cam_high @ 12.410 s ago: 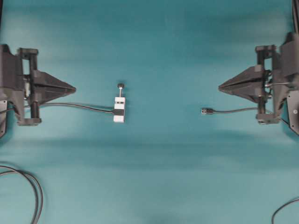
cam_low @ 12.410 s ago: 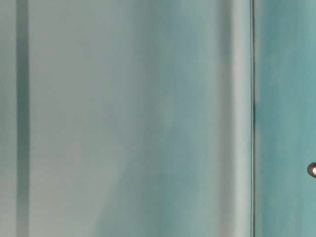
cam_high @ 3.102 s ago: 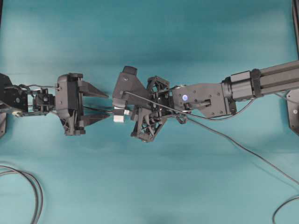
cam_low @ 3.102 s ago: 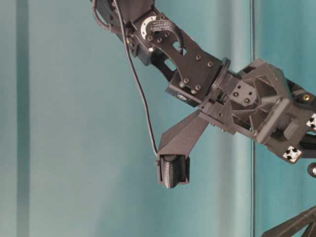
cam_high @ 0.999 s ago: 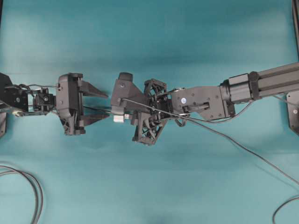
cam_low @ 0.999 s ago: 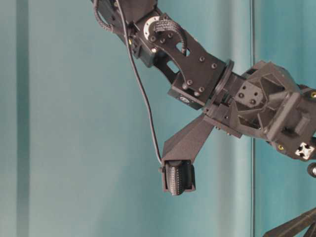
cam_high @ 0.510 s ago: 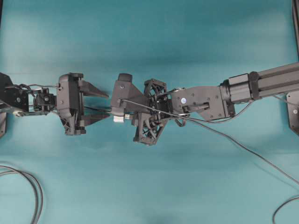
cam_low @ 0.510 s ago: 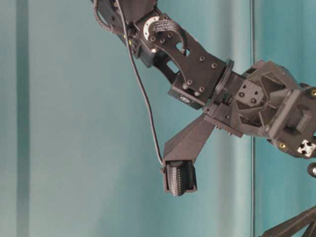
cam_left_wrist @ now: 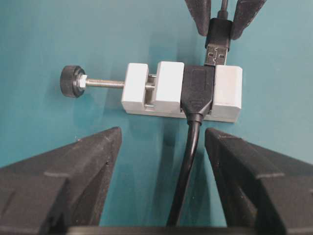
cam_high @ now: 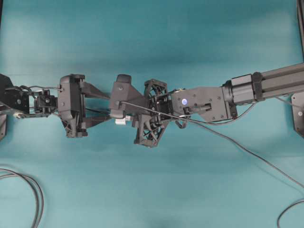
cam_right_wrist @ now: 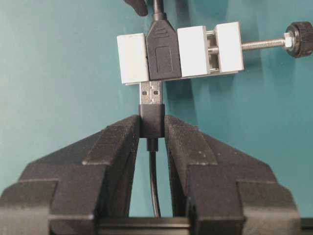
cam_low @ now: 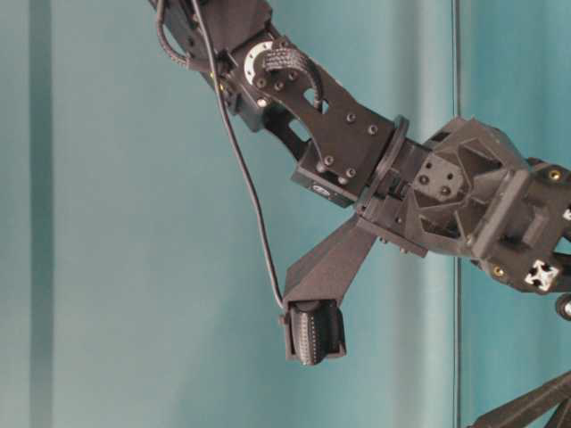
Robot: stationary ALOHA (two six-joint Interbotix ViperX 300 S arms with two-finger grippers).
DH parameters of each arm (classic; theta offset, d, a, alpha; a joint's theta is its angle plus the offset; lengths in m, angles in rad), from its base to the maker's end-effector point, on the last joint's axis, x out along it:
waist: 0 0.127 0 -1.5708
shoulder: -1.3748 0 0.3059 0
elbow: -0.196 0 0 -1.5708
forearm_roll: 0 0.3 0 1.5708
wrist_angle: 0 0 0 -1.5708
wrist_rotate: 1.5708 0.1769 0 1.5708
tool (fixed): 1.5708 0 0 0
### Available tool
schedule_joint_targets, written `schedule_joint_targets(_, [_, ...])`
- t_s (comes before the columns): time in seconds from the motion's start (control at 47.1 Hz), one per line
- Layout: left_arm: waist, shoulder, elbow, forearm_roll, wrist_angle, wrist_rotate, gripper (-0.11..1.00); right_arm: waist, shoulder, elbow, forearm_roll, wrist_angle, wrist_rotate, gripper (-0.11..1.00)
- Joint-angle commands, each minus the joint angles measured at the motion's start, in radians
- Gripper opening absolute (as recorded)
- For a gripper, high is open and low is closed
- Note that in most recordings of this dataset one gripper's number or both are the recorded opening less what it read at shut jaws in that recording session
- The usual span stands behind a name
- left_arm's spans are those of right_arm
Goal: Insert the USB cable into the female connector supported by the left arm.
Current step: 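Push the plug leftward into the female connector opening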
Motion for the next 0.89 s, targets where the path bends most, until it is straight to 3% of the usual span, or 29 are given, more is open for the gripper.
schedule_joint_targets(0.0, [0.002,-0.009,-0.008,0.002,-0.005,0.017,0.77,-0.002,-0.041,-0.021,-0.003,-0.003,0.002,0.21])
schedule_joint_targets(0.234, [0.002,-0.009,-0.009,0.002,-0.005,0.017,0.77,-0.005,-0.041,-0.015,-0.008,-0.006,-0.002,0.21])
schedule_joint_targets(0.467, [0.002,-0.009,-0.009,0.002,-0.003,0.015,0.77,-0.009,-0.04,-0.009,-0.057,-0.008,0.009,0.21])
schedule_joint_targets(0.871, [0.006,-0.009,-0.009,0.002,-0.003,0.018,0.77,-0.018,-0.035,0.002,-0.057,-0.006,0.018,0.21])
